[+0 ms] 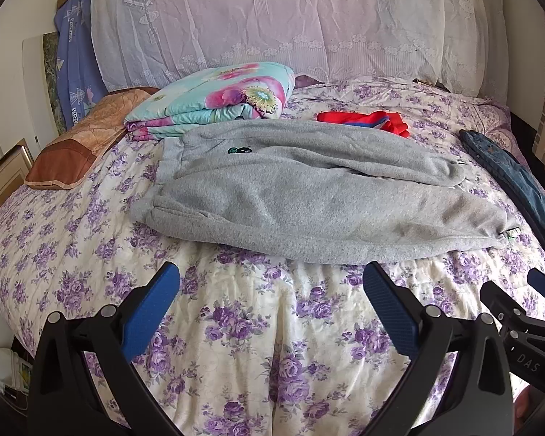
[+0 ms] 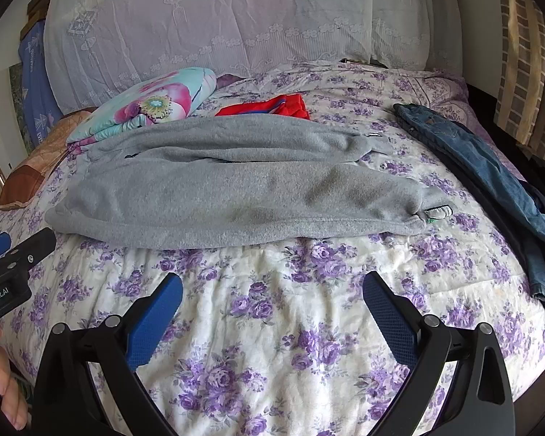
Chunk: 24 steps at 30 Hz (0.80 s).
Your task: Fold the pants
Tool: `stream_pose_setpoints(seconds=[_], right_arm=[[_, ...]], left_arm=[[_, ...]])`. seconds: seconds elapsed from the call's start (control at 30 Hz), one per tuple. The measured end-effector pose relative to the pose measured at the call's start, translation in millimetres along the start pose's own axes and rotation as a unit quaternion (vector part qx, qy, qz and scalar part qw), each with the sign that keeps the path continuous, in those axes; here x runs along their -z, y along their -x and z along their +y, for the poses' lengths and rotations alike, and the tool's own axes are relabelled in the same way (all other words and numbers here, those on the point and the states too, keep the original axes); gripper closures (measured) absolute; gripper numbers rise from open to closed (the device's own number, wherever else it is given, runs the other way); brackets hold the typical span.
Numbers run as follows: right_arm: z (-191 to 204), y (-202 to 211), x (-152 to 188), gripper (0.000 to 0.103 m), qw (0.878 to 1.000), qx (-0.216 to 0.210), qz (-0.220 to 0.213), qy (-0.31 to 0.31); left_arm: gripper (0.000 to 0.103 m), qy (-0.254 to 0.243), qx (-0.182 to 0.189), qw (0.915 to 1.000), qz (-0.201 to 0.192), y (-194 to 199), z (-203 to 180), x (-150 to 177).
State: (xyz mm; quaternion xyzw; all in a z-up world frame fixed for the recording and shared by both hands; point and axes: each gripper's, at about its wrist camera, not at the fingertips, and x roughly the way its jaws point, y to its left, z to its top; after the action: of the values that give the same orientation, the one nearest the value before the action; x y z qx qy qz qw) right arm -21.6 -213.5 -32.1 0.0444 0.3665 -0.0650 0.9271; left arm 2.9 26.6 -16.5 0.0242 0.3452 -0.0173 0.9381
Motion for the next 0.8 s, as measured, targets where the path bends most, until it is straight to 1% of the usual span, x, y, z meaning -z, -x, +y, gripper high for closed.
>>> stream_pose_setpoints(seconds=[0.17, 0.27, 0.37, 0.5, 0.6, 0.67, 0.7, 0.77, 0.8], right_arm=[[-1, 0, 0, 0.003, 1.000, 0.000, 0.000, 0.000], [-2, -2, 1, 0.003, 1.000, -0.002, 0.002, -0.002], [-4, -4, 2, 0.003, 1.000, -0.004, 0.004, -0.002], [-9, -8, 4, 0.003, 1.000, -0.001, 0.010, -0.005], [-19, -14, 6, 0.003, 1.000, 0.005, 0.021, -0.015], [-25, -16, 6, 0.003, 0.999, 0.005, 0.025, -0.025], [-27, -17, 7, 0.003, 0.999, 0.005, 0.025, -0.028], [-30, -15, 7, 0.003, 0.999, 0.002, 0.024, -0.032], [-31, -14, 8, 0.003, 0.999, 0.002, 0.022, -0.031]], left_arm=[[0.005, 0.000, -0.001, 1.0000, 0.002, -2, 0, 1], [0.005, -0.001, -0.002, 0.9999, 0.011, -8, -1, 2], [0.005, 0.000, 0.003, 0.9995, 0.032, -19, -3, 4], [0.005, 0.013, 0.021, 0.9969, 0.075, -38, -1, 9], [0.004, 0.032, 0.029, 0.9952, 0.087, -50, 14, 1], [0.004, 0.058, 0.041, 0.9935, 0.089, -63, 31, -13], [0.004, 0.072, 0.046, 0.9916, 0.097, -74, 41, -21], [0.004, 0.104, 0.040, 0.9853, 0.129, -103, 61, -33], [0.005, 0.122, 0.039, 0.9800, 0.152, -119, 71, -36]])
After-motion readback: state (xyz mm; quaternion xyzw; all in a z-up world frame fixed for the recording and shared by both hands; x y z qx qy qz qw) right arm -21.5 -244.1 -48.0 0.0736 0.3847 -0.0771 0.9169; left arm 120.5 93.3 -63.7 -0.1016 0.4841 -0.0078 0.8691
